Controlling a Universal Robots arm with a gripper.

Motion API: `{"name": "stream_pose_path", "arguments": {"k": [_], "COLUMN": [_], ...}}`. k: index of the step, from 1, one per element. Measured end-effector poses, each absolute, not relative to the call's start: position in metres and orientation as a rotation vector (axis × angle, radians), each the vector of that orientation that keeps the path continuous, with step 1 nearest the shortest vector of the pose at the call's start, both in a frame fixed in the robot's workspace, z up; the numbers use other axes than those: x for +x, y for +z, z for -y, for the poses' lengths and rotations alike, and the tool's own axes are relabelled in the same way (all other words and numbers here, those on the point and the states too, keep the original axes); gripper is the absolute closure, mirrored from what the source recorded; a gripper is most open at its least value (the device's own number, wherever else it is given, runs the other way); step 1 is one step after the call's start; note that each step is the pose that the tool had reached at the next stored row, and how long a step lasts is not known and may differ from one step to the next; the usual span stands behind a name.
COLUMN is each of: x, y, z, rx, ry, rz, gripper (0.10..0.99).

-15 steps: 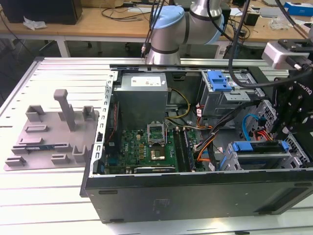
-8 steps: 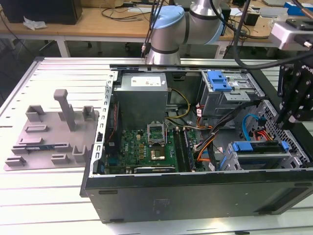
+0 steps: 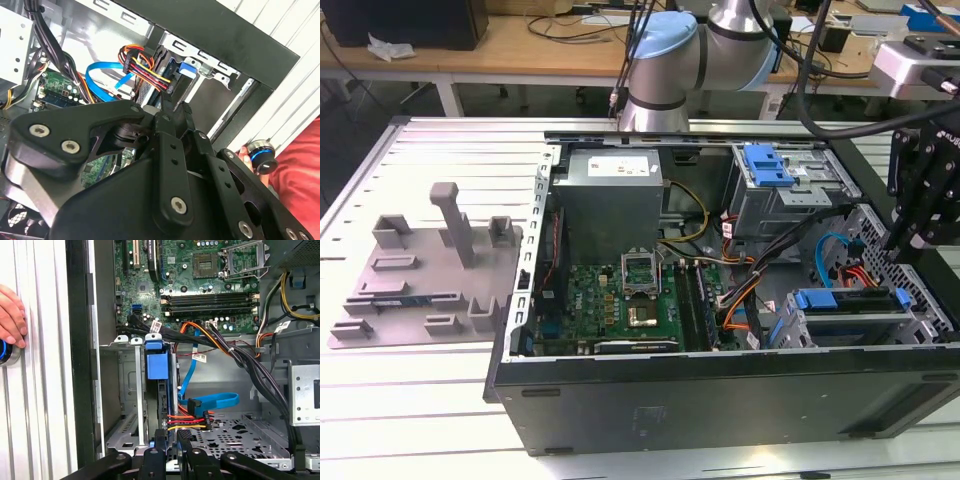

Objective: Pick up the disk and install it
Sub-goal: 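Insert the second disk wire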

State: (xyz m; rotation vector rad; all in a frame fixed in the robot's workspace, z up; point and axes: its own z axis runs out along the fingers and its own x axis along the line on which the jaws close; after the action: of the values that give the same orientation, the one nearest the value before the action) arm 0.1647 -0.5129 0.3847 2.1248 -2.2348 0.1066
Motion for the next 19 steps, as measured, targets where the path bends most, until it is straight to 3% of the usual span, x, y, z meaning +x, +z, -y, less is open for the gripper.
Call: {"name": "stream_pose_path", "arguments": {"k": [10, 19], "x": [0.165, 0.166], "y": [0.385, 0.388], "z": [0.509, 0.489], "rx": [2.124, 2.084], "ry": [0.109, 0.193], "rz": [2.234, 2.185], "gripper": [0.847, 0.831]}}
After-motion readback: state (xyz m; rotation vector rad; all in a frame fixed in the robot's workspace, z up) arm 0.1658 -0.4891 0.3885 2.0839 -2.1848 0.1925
